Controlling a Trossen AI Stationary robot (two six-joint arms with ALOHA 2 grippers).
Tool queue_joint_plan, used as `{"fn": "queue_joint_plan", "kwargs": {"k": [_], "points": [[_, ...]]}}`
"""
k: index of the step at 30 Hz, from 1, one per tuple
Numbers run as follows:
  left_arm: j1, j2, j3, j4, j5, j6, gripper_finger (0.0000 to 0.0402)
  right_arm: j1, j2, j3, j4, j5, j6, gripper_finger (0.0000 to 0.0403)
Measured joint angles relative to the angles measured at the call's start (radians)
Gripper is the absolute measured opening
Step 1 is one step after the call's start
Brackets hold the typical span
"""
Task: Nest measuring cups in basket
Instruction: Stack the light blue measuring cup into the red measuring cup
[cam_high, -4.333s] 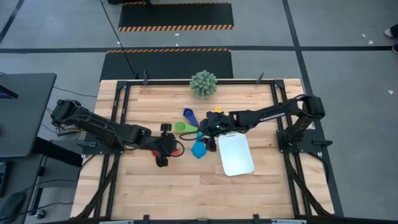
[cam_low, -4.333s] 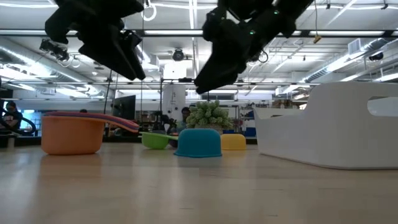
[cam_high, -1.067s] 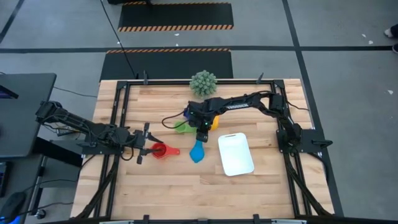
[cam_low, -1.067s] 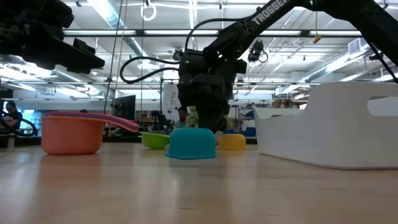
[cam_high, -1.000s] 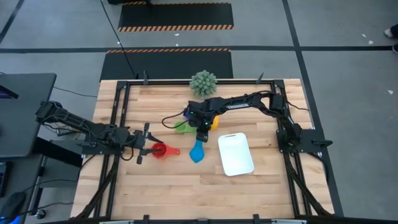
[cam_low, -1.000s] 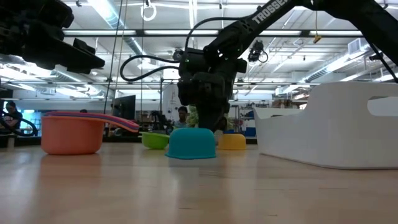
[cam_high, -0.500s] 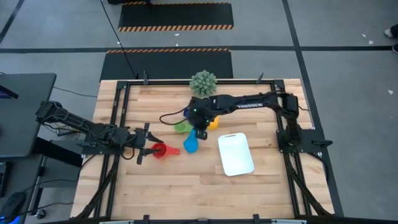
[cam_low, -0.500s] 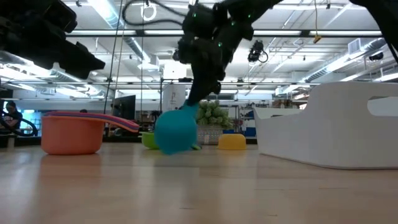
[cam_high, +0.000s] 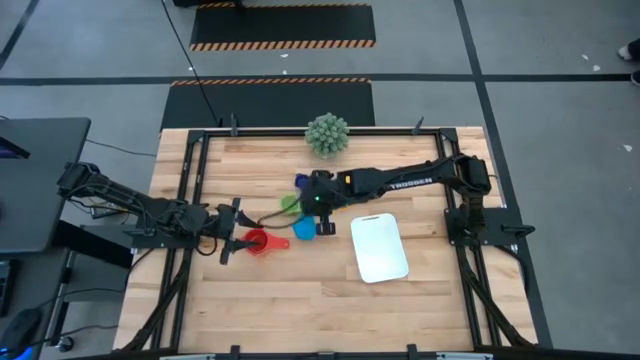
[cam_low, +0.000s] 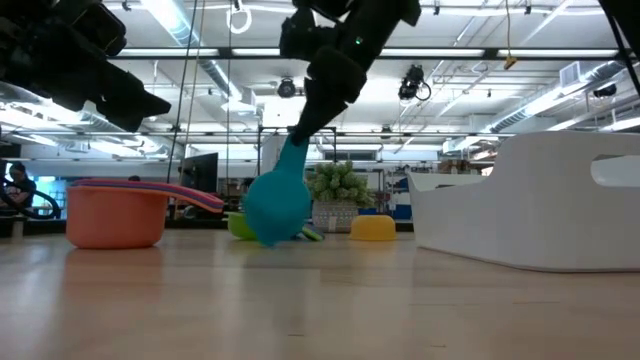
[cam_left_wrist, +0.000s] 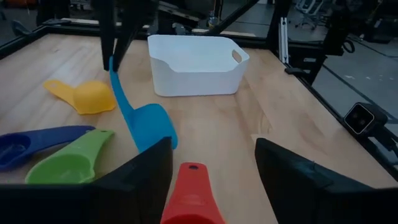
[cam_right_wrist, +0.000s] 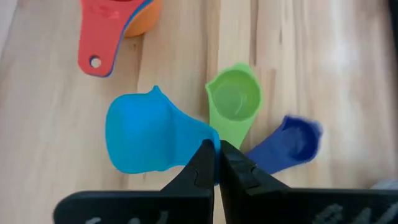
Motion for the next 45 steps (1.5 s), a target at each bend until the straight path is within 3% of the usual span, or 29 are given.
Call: {"fn": "queue_joint_plan", "kwargs": {"k": [14,21,27,30,36,42,45], "points": [[0.000,0.000,0.000,0.014,-0.005,-0.001,0.0231,0.114,-0.082,0.000,0.029,0.289,-0.057,0.0008],[0.000,0.000,0.000,0.028,-0.014,-0.021,0.0231,0.179,-0.095,-0.002,0.138,0.337,-0.159,0.0008],[0.001,0.000,0.000,0.029,0.055,-0.030,0.0231,0.276,-0.091,-0.101,0.386,0.534,-0.350,0.0008],[0.001,0.000,0.001,0.028,0.067,-0.004,0.0231,0.306,-0.091,-0.159,0.518,0.531,-0.425,0.0008],[0.006,0.001,0.027,0.023,0.003,0.052,0.0231,0.310,-0.089,-0.186,0.575,0.523,-0.436,0.0008],[0.046,0.083,0.037,0.052,0.055,0.048,0.0231,0.277,-0.089,-0.186,0.652,0.402,-0.449,0.0008],[0.058,0.130,0.037,0.055,0.080,0.050,0.0231,0.261,-0.089,-0.186,0.686,0.396,-0.463,0.0008]]}}
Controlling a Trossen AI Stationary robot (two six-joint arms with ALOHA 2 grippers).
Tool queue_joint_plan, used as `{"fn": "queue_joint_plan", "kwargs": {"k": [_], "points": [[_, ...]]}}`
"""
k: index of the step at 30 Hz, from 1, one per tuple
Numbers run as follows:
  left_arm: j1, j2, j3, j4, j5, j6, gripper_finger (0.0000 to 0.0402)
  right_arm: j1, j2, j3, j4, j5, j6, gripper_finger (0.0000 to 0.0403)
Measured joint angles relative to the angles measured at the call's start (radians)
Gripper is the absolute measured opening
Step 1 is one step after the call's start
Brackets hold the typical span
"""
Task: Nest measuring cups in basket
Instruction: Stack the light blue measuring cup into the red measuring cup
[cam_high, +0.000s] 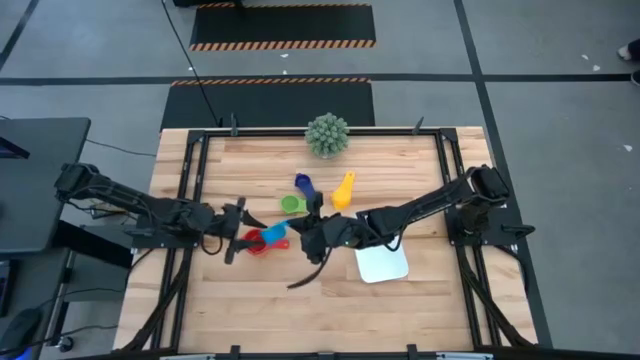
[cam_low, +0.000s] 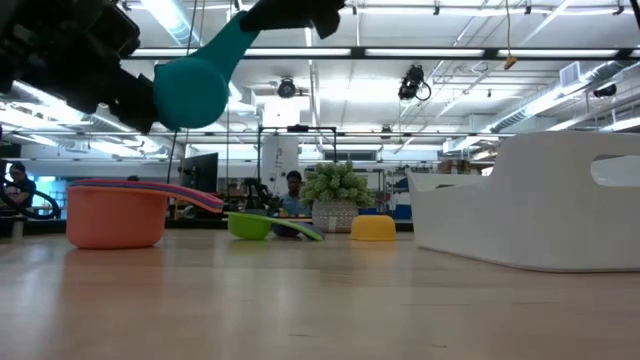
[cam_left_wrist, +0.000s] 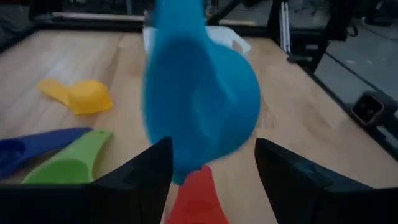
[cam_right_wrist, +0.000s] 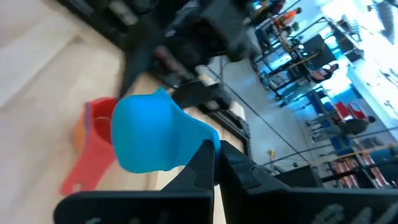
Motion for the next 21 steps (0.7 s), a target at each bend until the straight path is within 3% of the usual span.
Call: {"fn": "queue_joint_plan", "kwargs": {"k": [8,21], "points": [[0.000,0.056,0.000,0.079,0.033,0.038,0.0217,-0.032,0.000,0.000,0.024,-0.060,0.001,0.0008],[-0.002,0.058,0.001,0.103,0.052,0.096,0.0097,-0.027,0.004,0.000,-0.007,-0.048,-0.026,0.0024]]}}
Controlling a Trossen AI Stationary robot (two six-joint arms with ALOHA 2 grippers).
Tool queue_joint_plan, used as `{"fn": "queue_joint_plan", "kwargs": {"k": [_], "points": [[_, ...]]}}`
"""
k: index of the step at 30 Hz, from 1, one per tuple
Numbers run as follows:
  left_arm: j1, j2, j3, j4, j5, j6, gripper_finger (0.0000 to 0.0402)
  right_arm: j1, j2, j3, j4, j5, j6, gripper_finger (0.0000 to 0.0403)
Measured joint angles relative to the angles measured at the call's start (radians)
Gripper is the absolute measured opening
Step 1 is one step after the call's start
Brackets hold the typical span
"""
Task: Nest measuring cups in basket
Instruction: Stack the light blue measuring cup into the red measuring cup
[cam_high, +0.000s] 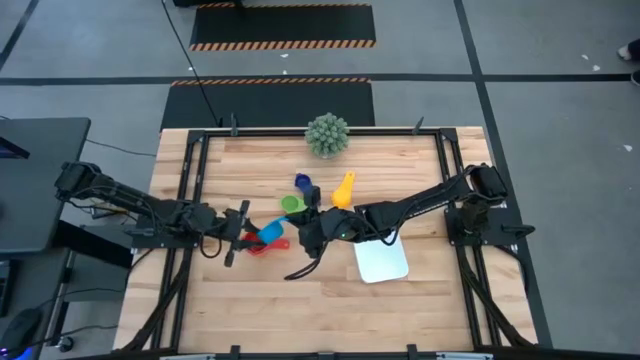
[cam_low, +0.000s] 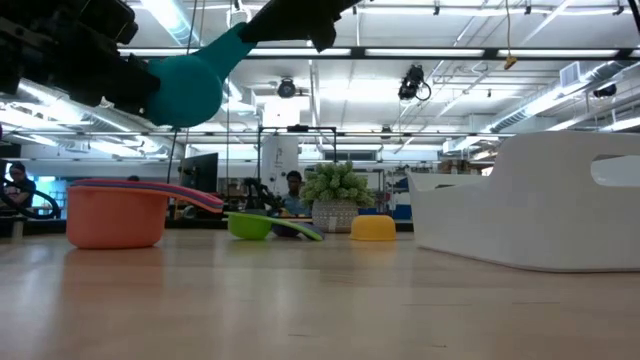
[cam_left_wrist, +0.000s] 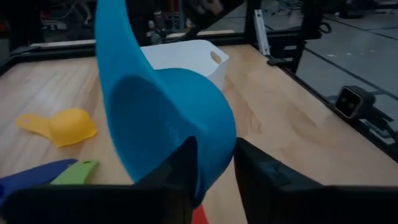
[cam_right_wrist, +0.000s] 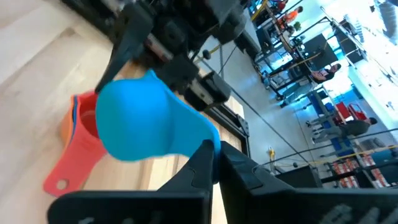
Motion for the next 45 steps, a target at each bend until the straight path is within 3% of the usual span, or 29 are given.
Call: {"fn": "queue_joint_plan", "kwargs": {"k": [14,19,26,30,36,45], "points": [[0.001,0.000,-0.002,-0.024,0.005,-0.011,0.0046,0.008,0.000,0.000,-0.017,-0.006,0.031,0.0053],[0.003,0.000,-0.002,-0.052,-0.035,-0.017,0.0011,0.011,0.000,0.000,-0.035,-0.023,0.078,0.0076],[0.002,-0.003,-0.001,-0.107,0.016,-0.049,0.0011,0.010,-0.002,0.000,-0.080,-0.017,0.144,0.0124],[-0.002,-0.015,0.077,-0.325,0.059,-0.036,0.0010,0.030,-0.012,0.000,-0.105,0.074,0.145,0.0147],[-0.024,-0.012,0.244,-0.709,0.070,-0.008,0.0010,0.062,-0.021,0.000,-0.212,0.125,0.227,0.0158],[-0.083,0.030,0.272,-0.781,0.040,0.150,0.0010,0.088,-0.028,0.000,-0.344,0.140,0.394,0.0158]]}}
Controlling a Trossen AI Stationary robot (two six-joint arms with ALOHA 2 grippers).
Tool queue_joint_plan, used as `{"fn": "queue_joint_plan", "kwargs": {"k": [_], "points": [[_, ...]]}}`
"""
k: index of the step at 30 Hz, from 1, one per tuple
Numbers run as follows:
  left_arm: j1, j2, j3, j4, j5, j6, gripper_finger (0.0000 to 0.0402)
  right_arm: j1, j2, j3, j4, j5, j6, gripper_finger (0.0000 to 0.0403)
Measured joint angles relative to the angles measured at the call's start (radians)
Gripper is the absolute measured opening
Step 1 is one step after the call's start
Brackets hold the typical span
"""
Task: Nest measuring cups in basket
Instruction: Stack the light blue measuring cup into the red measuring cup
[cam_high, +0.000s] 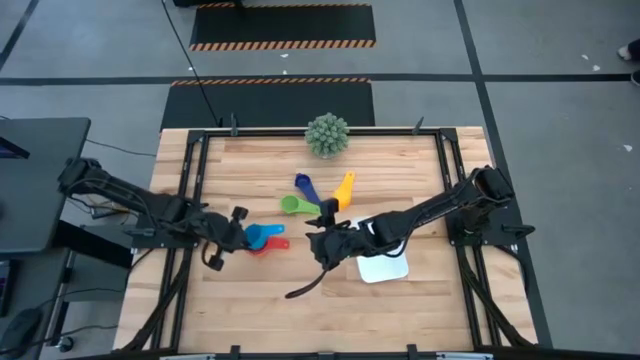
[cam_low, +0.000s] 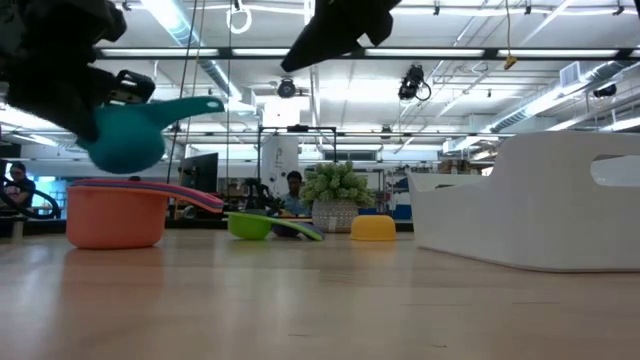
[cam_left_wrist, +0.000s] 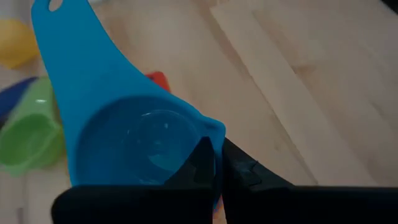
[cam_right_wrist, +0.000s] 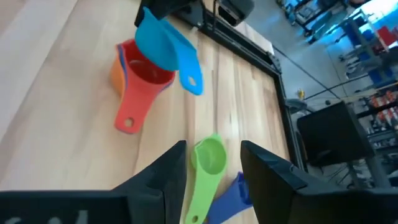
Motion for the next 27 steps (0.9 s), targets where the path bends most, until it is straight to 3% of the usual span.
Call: {"fn": "queue_joint_plan", "kwargs": {"k": [7,16,27], "points": [[-0.026,0.114,0.006,-0.023,-0.006,-0.013,0.0010,0.008,0.000,0.000,-0.008,-0.002,0.013,0.0157],[-0.026,0.261,0.123,-0.134,-0.004,-0.033,0.0012,0.008,0.000,0.000,-0.005,-0.016,0.021,0.0156],[-0.024,0.344,0.210,-0.182,-0.006,-0.167,0.0151,0.003,0.000,0.000,-0.050,-0.063,0.027,0.0156]]}}
